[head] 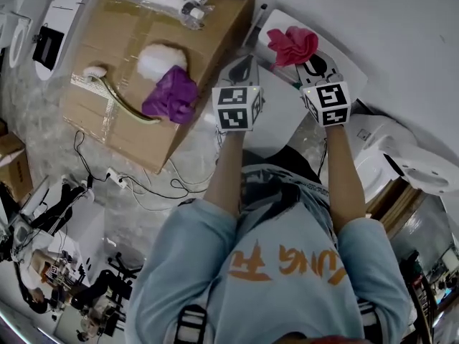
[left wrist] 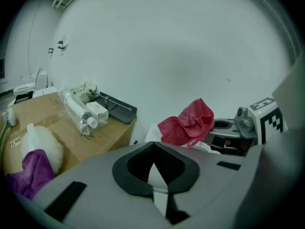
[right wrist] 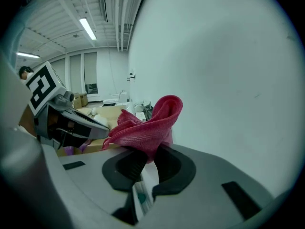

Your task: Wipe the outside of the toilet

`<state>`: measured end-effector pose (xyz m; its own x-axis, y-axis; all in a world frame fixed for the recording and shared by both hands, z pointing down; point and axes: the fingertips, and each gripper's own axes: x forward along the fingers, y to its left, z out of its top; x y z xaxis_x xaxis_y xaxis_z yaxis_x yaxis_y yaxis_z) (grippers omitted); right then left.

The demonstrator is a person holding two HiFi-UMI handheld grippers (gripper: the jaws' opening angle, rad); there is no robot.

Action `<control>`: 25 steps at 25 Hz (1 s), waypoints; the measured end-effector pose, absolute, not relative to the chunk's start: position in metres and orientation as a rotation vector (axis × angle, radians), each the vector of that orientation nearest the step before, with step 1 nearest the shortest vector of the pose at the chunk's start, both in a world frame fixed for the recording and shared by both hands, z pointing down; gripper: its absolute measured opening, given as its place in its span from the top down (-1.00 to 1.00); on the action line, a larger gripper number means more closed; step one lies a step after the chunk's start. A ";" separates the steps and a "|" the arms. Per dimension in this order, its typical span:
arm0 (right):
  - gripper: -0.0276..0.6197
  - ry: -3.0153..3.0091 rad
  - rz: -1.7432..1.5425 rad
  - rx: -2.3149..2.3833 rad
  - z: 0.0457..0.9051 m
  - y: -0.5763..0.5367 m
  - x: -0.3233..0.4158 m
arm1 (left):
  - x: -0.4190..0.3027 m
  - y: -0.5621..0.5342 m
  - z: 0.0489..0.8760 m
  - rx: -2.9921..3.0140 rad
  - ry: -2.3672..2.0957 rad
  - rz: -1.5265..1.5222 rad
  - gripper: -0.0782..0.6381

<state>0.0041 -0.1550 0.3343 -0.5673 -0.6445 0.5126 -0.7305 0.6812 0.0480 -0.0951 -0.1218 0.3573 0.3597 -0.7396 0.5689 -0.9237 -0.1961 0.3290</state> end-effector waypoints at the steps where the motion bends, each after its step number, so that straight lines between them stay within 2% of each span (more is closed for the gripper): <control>1: 0.73 -2.402 0.236 1.049 0.337 -0.160 -0.002 | -0.098 -0.124 0.358 1.996 -1.440 0.382 0.72; 10: 0.73 -2.392 0.322 0.966 0.373 -0.177 -0.038 | -0.106 -0.133 0.360 2.010 -1.421 0.426 0.71; 25: 0.73 -2.327 0.458 1.102 0.395 -0.160 0.001 | -0.078 -0.129 0.369 2.023 -1.343 0.458 0.72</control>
<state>0.0006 -0.1602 0.3947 -0.5332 -0.6112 0.5849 -0.7873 0.6116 -0.0786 -0.0777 -0.1291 0.3686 0.4118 -0.6785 0.6083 -0.9088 -0.2564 0.3292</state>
